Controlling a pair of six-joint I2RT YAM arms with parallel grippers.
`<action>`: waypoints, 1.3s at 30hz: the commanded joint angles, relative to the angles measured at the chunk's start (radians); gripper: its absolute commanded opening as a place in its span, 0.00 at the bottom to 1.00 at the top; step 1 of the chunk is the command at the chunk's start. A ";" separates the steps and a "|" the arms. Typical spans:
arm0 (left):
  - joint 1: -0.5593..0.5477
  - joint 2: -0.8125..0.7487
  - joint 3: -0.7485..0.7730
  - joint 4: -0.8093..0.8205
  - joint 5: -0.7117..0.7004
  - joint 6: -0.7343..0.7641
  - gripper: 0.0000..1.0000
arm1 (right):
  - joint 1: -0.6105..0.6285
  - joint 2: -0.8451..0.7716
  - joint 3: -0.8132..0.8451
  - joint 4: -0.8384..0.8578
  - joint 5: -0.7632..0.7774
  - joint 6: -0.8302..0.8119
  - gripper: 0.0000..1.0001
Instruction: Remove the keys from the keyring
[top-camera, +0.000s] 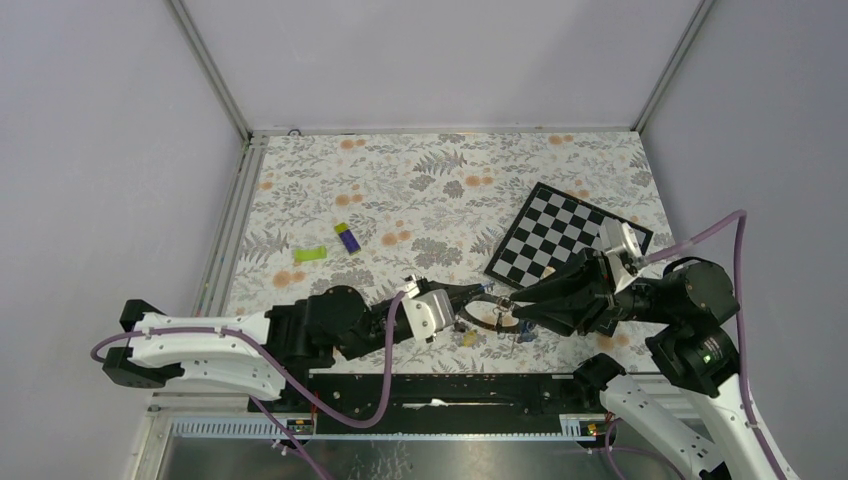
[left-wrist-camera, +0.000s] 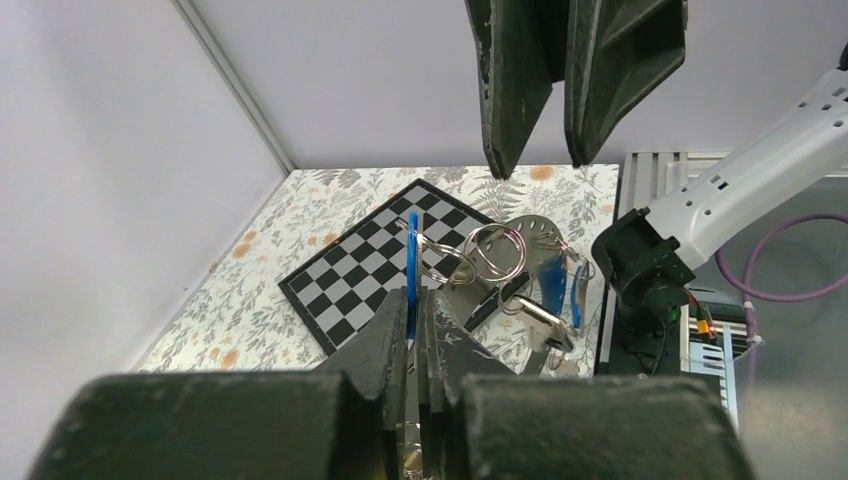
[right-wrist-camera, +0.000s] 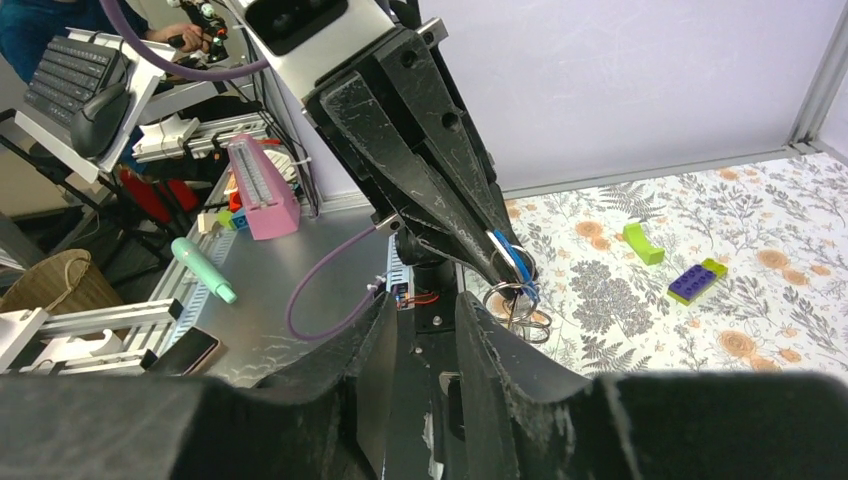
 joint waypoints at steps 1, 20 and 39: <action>0.000 0.010 0.086 0.063 -0.071 -0.002 0.00 | 0.003 0.031 0.011 0.016 0.030 0.003 0.34; 0.000 0.065 0.150 0.012 -0.182 -0.004 0.00 | 0.002 0.079 -0.004 0.039 0.049 0.014 0.27; 0.000 0.082 0.167 0.009 -0.176 -0.009 0.00 | 0.003 0.088 -0.073 0.142 0.022 0.060 0.29</action>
